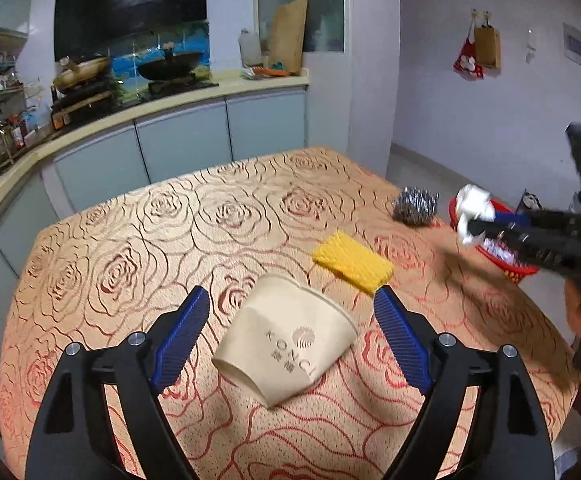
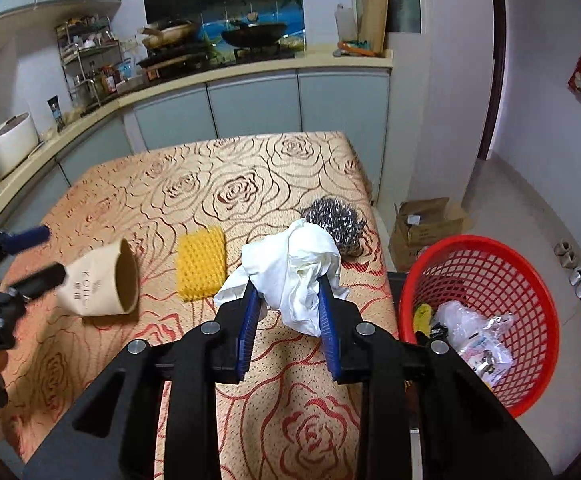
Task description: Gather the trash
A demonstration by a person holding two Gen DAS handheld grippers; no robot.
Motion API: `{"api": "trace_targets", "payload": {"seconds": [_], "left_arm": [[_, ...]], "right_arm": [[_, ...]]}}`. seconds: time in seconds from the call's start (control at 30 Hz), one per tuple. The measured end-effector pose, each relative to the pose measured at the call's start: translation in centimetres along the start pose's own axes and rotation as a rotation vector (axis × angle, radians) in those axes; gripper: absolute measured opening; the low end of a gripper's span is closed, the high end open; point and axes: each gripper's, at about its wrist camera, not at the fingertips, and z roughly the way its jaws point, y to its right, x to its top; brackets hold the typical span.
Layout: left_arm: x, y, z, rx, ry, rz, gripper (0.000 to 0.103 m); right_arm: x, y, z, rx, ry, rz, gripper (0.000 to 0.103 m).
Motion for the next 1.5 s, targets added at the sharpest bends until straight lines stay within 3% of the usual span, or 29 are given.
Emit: {"api": "trace_targets", "payload": {"seconds": [0.33,0.7,0.97,1.03,1.2,1.5], "left_arm": [[-1.7,-0.3,2.4,-0.050,-0.083,0.052,0.083],[-2.2,0.0,4.7,0.000,-0.130,0.113,0.085],[-1.5,0.1,4.9,0.000,-0.112,0.118,0.084],[-1.6,0.3,5.1,0.004,-0.118,0.131,0.076],[-1.5,0.0,5.1,0.011,-0.102,0.110,0.068],[-1.6,0.1,4.1,0.018,-0.064,0.121,0.066]], "right_arm": [[0.6,-0.4,-3.0,-0.014,0.050,-0.006,0.028],[0.9,-0.2,-3.8,-0.027,0.068,0.006,0.028],[0.8,0.6,-3.6,-0.034,0.060,0.033,0.028],[0.8,0.8,-3.7,-0.036,0.061,0.037,0.028],[0.9,0.9,-3.7,-0.038,0.062,0.039,0.028],[0.7,1.1,-3.7,-0.041,0.060,0.047,0.028]]}}
